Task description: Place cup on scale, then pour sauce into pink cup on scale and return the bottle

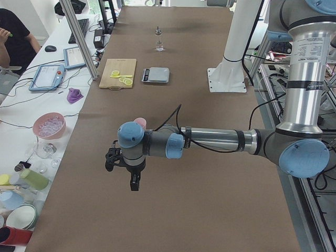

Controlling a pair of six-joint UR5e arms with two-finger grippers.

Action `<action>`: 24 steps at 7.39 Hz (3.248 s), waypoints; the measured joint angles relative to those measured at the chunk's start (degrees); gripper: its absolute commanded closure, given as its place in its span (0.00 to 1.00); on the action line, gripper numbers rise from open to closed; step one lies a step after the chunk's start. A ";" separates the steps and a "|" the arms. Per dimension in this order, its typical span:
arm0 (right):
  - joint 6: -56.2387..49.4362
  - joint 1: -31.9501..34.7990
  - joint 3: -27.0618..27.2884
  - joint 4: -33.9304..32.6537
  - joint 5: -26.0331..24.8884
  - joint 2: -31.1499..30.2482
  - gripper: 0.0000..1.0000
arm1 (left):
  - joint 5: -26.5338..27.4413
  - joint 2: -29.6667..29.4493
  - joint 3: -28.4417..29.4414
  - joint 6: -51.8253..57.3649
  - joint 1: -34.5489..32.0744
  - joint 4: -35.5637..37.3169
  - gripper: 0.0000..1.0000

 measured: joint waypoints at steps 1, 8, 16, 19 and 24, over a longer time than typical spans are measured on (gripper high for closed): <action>-0.04 0.00 0.04 0.00 -0.01 -0.04 0.00 | -0.01 0.02 -0.10 0.00 -0.01 0.01 0.01; -0.08 0.00 0.41 0.00 0.23 -0.16 0.00 | 0.07 -0.46 -0.64 0.05 -0.02 0.12 0.01; -0.08 0.00 0.42 -0.05 1.21 -0.29 0.00 | -0.48 -0.43 -0.63 -0.08 0.05 0.25 0.01; -0.06 0.00 0.33 -0.06 1.19 -0.26 0.00 | -0.61 -0.46 -1.14 -0.14 0.18 0.26 0.01; 0.09 -0.07 0.27 -0.63 1.35 -0.02 0.00 | -0.61 -2.04 -12.24 -2.03 6.51 -0.32 0.01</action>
